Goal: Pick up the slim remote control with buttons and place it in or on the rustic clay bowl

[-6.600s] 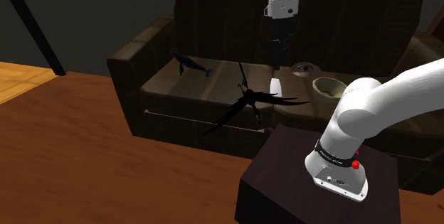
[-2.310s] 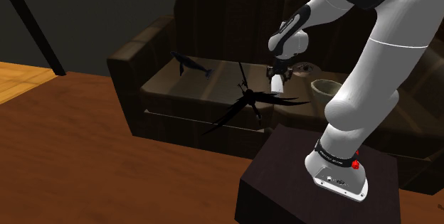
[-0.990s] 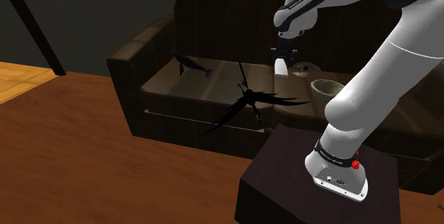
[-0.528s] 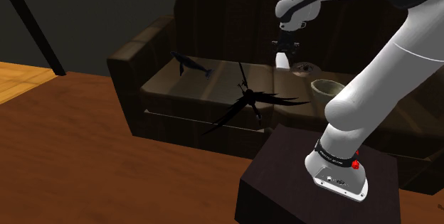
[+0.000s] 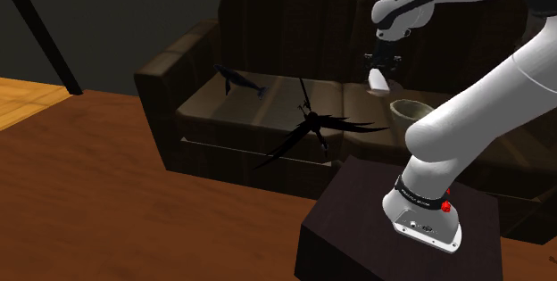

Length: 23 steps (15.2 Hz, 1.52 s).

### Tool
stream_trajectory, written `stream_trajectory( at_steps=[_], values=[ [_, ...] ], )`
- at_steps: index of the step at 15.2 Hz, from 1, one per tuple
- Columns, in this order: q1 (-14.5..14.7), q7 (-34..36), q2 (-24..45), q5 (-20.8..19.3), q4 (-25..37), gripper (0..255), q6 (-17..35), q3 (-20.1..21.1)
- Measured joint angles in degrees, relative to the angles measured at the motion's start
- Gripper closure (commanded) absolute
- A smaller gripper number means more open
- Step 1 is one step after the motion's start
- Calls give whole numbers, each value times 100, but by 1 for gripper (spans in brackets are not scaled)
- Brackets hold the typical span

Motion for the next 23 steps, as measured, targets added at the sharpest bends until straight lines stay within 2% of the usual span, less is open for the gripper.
stream_trajectory(
  at_steps=[6,13,23],
  values=[
    [-508,-548,-809,-483,-587,255,-158,-396],
    [-1127,-1356,-1411,-1046,-848,255,-390,-990],
    [-1212,-1449,-1179,-1248,-1343,255,345,-1287]
  ],
)
